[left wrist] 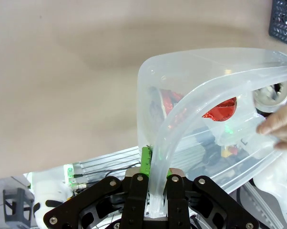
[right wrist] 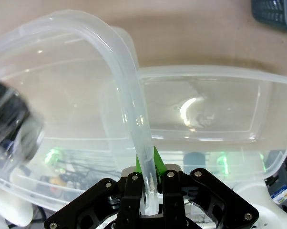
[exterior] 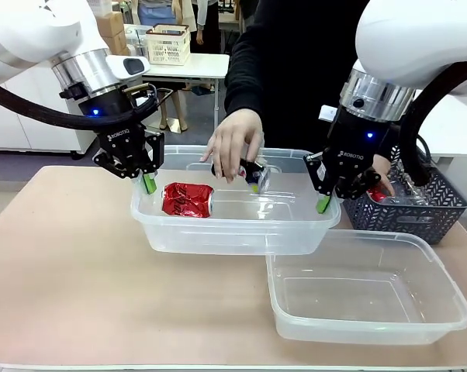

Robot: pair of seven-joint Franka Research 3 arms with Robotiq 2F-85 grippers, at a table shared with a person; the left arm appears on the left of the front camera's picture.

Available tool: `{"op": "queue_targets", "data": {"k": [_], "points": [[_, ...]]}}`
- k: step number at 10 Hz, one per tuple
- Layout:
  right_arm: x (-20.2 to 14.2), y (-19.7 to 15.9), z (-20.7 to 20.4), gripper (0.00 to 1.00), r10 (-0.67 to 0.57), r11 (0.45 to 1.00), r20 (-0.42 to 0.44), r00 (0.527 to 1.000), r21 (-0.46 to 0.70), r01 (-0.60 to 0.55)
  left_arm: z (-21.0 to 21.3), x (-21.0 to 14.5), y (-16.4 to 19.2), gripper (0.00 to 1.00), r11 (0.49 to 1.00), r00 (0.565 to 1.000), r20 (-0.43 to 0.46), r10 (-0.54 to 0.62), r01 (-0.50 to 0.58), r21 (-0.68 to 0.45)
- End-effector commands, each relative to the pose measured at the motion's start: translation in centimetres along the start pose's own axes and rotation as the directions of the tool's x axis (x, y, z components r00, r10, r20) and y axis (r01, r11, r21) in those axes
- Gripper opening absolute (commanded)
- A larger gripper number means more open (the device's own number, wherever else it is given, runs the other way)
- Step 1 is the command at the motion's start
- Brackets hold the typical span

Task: Sort the waste into each basket.
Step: Offer the picked Organizing box to the human.

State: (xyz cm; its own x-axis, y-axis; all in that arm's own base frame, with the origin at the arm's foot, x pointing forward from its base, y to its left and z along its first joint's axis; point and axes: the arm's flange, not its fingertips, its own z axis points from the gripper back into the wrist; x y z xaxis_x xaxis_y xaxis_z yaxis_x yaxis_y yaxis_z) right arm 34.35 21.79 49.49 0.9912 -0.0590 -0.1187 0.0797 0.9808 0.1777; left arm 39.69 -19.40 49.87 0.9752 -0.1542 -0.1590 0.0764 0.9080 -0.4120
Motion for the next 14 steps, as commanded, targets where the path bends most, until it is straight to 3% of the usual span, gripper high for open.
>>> {"op": "queue_targets", "data": {"k": [1, 14], "points": [[0.02, -0.38, 0.15, 0.05, -0.007, 1.000, 0.008, 1.000, 0.007, 0.007, 0.40, -0.02, -0.22, 0.05, 1.000, 1.000, -0.005, -0.007, 0.007, -0.003], [0.02, -0.38, 0.15, 0.05, -0.007, 1.000, 0.008, 1.000, 0.007, 0.007, 0.40, -0.02, -0.22, 0.05, 1.000, 1.000, -0.005, -0.007, 0.007, -0.003]]}}
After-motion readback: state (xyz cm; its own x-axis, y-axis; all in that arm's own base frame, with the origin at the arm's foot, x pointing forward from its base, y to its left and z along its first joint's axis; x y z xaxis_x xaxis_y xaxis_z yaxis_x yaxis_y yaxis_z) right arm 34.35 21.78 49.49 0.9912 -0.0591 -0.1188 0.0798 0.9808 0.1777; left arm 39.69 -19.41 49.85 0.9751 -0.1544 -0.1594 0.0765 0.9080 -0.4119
